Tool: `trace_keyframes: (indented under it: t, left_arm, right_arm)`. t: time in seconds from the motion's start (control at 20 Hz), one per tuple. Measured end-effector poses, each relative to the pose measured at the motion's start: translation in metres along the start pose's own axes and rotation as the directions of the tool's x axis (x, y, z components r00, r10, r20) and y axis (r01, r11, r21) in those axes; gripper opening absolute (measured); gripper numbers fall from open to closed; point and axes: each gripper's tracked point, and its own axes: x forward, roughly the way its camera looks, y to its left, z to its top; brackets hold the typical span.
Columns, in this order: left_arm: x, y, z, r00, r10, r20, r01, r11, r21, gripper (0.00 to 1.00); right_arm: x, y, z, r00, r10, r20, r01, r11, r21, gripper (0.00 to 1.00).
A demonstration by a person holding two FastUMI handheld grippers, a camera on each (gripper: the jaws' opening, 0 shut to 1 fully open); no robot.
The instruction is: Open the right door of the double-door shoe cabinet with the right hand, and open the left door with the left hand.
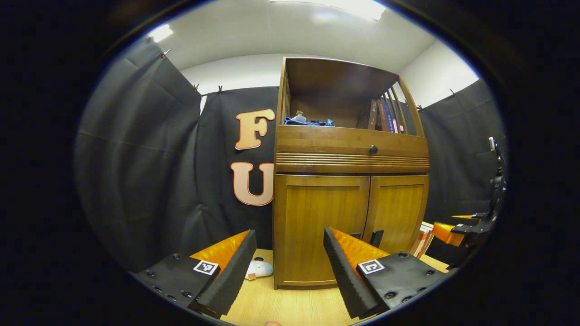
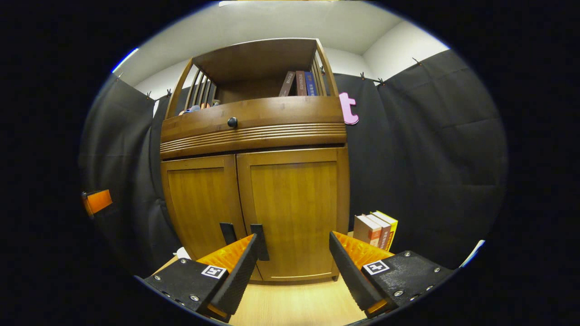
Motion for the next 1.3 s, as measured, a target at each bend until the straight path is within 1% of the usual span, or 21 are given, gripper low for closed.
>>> trace_keyframes:
  t: [0.2,0.35,0.4,0.45,0.5,0.55,0.6,0.7,0.75,0.8,0.9,1.05,1.15,1.2,1.25,1.3]
  left_arm:
    - [-0.008,0.011,-0.003,1.000,0.028,-0.008,-0.028,1.000,-0.008,0.94]
    - [-0.014,0.023,-0.003,0.998,0.058,-0.008,-0.058,0.998,0.003,0.93]
    - [-0.015,0.027,-0.003,0.998,0.070,-0.011,-0.070,0.998,0.003,0.93]
    - [-0.016,0.032,-0.004,0.996,0.083,-0.012,-0.083,0.997,0.003,0.93]
    - [-0.017,0.038,-0.005,0.995,0.097,-0.013,-0.097,0.995,0.006,0.93]
    - [-0.017,0.042,-0.005,0.994,0.107,-0.015,-0.107,0.994,0.007,0.96]
    - [-0.018,0.047,-0.008,0.993,0.117,-0.020,-0.117,0.993,0.007,0.93]
    - [-0.019,0.054,-0.010,0.990,0.135,-0.029,-0.134,0.991,0.007,0.93]
    - [-0.019,0.059,-0.012,0.989,0.144,-0.032,-0.144,0.990,0.006,0.96]
    - [-0.019,0.062,-0.013,0.988,0.153,-0.036,-0.153,0.988,0.004,0.94]
    - [-0.020,0.070,-0.016,0.984,0.170,-0.043,-0.170,0.985,0.000,0.94]
    - [-0.019,0.079,-0.019,0.979,0.197,-0.051,-0.197,0.980,0.004,0.94]
    - [-0.020,0.081,-0.021,0.977,0.205,-0.055,-0.206,0.979,0.003,0.94]
    - [-0.020,0.083,-0.022,0.977,0.208,-0.056,-0.208,0.978,0.001,0.94]
    - [-0.020,0.083,-0.021,0.976,0.211,-0.057,-0.211,0.978,0.000,0.94]
    - [-0.019,0.084,-0.021,0.975,0.213,-0.057,-0.213,0.977,0.000,0.94]
  right_arm:
    - [0.037,0.029,-0.037,0.997,0.053,-0.051,-0.054,0.998,-0.020,0.94]
    - [0.066,0.050,-0.056,0.994,0.088,-0.064,-0.092,0.994,-0.054,0.94]
    - [0.075,0.055,-0.063,0.993,0.093,-0.066,-0.097,0.993,-0.063,0.84]
    - [0.085,0.061,-0.070,0.992,0.100,-0.076,-0.106,0.992,-0.071,0.91]
    - [0.095,0.068,-0.078,0.991,0.106,-0.086,-0.112,0.991,-0.074,0.89]
    - [0.103,0.073,-0.085,0.990,0.109,-0.093,-0.116,0.991,-0.070,0.87]
    - [0.115,0.077,-0.090,0.988,0.114,-0.103,-0.121,0.991,-0.062,0.84]
    - [0.138,0.081,-0.101,0.987,0.109,-0.119,-0.116,0.992,-0.057,0.79]
    - [0.147,0.080,-0.105,0.987,0.098,-0.128,-0.106,0.993,-0.057,0.78]
    - [0.155,0.080,-0.109,0.987,0.092,-0.133,-0.100,0.993,-0.055,0.74]
    - [0.167,0.078,-0.117,0.985,0.083,-0.150,-0.090,0.995,-0.040,0.71]
    - [0.182,0.074,-0.122,0.986,0.069,-0.154,-0.075,0.997,-0.033,0.69]
    - [0.187,0.074,-0.126,0.985,0.070,-0.159,-0.073,0.997,-0.013,0.63]
    - [0.190,0.074,-0.126,0.984,0.073,-0.162,-0.074,0.997,-0.001,0.57]
    - [0.192,0.074,-0.127,0.984,0.074,-0.165,-0.073,0.997,0.009,0.53]
    - [0.193,0.076,-0.127,0.983,0.081,-0.166,-0.079,0.997,0.018,0.46]
